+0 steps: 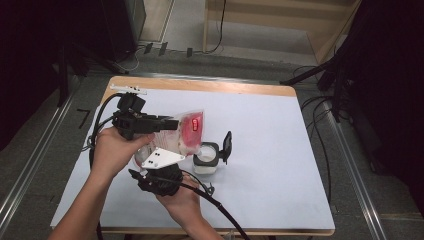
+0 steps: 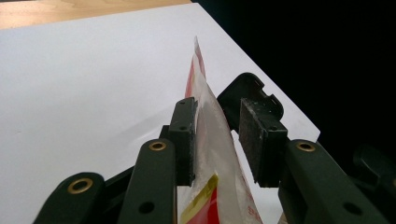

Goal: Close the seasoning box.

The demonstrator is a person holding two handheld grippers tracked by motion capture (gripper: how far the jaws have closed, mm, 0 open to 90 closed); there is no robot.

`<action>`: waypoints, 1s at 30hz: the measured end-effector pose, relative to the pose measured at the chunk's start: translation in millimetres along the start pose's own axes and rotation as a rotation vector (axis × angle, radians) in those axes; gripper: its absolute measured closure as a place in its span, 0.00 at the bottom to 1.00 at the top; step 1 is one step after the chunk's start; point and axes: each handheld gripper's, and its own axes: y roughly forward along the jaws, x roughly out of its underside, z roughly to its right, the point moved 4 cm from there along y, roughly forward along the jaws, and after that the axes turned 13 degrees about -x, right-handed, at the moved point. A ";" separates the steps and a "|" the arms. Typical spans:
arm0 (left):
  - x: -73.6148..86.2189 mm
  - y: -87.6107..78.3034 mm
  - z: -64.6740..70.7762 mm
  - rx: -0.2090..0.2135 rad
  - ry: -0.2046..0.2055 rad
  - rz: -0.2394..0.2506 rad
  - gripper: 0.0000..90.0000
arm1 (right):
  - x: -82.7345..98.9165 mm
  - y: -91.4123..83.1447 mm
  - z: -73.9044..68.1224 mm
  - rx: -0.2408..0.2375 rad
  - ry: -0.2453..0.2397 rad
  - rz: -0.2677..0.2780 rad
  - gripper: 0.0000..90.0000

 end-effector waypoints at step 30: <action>1.6 4.5 2.0 0.002 0.011 -0.012 0.75 | 4.1 -1.5 -0.8 0.003 0.016 0.006 0.71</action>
